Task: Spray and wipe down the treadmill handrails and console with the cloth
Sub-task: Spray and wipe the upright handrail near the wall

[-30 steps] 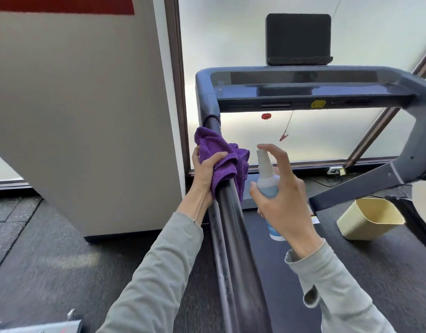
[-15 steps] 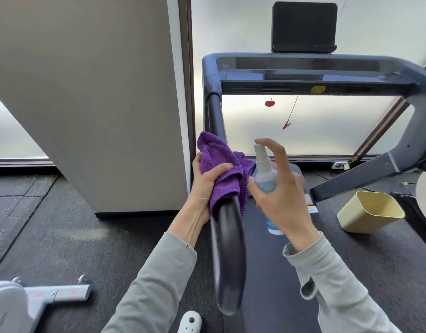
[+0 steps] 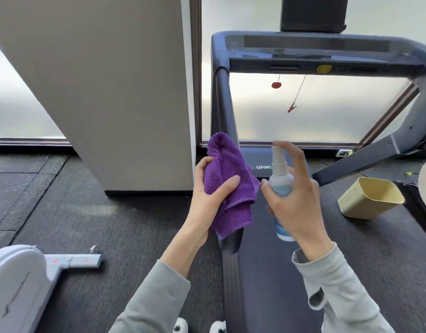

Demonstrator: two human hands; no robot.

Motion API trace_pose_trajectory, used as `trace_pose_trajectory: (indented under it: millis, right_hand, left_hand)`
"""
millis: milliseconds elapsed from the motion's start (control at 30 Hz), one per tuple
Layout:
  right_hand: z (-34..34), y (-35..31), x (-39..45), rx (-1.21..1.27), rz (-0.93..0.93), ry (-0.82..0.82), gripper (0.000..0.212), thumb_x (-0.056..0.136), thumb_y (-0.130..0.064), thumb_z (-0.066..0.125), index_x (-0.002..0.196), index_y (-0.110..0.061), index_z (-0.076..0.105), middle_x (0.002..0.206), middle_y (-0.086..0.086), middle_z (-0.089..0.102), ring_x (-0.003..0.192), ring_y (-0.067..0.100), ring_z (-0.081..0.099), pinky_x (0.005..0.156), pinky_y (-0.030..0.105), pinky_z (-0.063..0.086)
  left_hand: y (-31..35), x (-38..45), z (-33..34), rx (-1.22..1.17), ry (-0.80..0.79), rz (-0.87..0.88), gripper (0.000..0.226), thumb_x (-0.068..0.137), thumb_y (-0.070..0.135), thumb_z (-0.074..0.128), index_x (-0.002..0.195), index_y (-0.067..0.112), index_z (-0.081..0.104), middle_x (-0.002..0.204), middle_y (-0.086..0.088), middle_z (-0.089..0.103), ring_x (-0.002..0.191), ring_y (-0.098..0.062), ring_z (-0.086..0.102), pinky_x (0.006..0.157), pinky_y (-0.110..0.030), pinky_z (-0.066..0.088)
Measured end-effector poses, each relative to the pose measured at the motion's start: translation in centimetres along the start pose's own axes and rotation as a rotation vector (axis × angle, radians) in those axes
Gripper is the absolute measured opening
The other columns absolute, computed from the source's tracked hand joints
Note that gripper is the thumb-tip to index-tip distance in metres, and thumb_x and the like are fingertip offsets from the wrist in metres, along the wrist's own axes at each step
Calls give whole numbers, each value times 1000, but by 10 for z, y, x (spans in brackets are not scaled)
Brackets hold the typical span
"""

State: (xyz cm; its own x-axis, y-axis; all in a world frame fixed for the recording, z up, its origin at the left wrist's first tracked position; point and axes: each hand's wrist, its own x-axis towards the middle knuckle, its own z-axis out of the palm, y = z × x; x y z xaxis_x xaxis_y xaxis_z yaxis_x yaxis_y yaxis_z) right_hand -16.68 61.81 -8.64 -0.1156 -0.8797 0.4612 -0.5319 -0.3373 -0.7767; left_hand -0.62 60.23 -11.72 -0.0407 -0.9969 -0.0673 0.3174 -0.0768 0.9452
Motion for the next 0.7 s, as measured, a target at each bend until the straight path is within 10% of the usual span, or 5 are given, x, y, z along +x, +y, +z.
trace_pose_trajectory:
  millis: [300, 700]
  right_hand:
    - [19, -5, -106, -228, 92, 111, 69, 81, -2, 70, 131, -41, 42, 67, -13, 50, 60, 12, 51, 56, 12, 41]
    - [30, -30, -141, -353, 172, 267, 66, 82, 2, 68, 130, -36, 40, 75, -9, 51, 61, 15, 49, 60, 20, 38]
  left_hand:
    - [-26, -35, -85, -96, 56, 111, 46, 70, 18, 63, 112, 36, 55, 114, 11, 60, 95, -9, 59, 90, -39, 45]
    - [-34, -92, -105, -2, 73, 133, 57, 74, 31, 65, 127, 40, 44, 119, 27, 58, 108, 0, 59, 91, -24, 47]
